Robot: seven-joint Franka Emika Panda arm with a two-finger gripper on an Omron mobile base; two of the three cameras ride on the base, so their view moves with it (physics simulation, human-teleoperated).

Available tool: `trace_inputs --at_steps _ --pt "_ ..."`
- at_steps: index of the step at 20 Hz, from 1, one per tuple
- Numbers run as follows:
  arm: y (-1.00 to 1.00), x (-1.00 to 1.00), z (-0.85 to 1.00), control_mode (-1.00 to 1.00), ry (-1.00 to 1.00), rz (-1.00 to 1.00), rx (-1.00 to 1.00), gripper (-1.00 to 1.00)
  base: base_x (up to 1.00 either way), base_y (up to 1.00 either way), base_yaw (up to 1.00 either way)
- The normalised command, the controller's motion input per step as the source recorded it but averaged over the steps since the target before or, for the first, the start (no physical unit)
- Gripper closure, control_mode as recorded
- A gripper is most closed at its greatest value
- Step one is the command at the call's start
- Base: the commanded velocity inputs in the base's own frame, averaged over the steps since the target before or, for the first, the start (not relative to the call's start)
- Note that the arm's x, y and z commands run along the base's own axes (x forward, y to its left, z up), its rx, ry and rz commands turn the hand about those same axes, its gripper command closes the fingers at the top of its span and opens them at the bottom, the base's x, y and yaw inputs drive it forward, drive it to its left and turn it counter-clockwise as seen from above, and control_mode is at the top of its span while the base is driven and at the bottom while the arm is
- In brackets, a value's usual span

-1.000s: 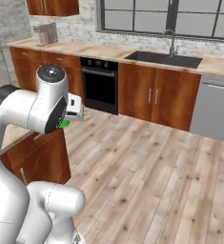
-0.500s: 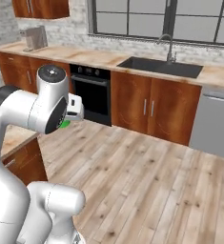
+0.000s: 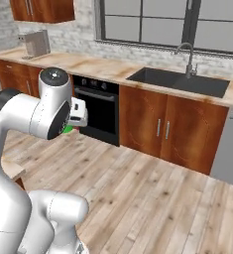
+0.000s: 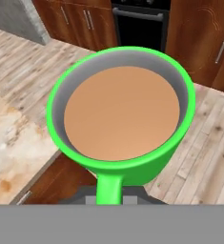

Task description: Pick the cup of tea, navigate to the dining table, and place it on the saucer.

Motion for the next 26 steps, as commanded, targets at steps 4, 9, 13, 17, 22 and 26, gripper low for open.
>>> trace_inputs --at_steps 4,9,13,17,22,26 --pt "0.00 0.00 0.00 1.00 0.00 0.00 0.00 1.00 1.00 0.21 0.23" --pt "0.00 0.00 0.00 1.00 0.00 0.00 0.00 1.00 1.00 0.08 0.33" --pt "0.00 0.00 0.00 1.00 0.00 0.00 0.00 1.00 1.00 0.00 0.44" --pt "0.00 0.00 0.00 1.00 0.00 0.00 0.00 1.00 1.00 0.00 0.49" --pt "0.00 0.00 0.00 1.00 0.00 0.00 0.00 1.00 1.00 0.00 0.51" --pt "0.00 0.00 0.00 1.00 0.00 0.00 0.00 1.00 1.00 0.00 0.52"
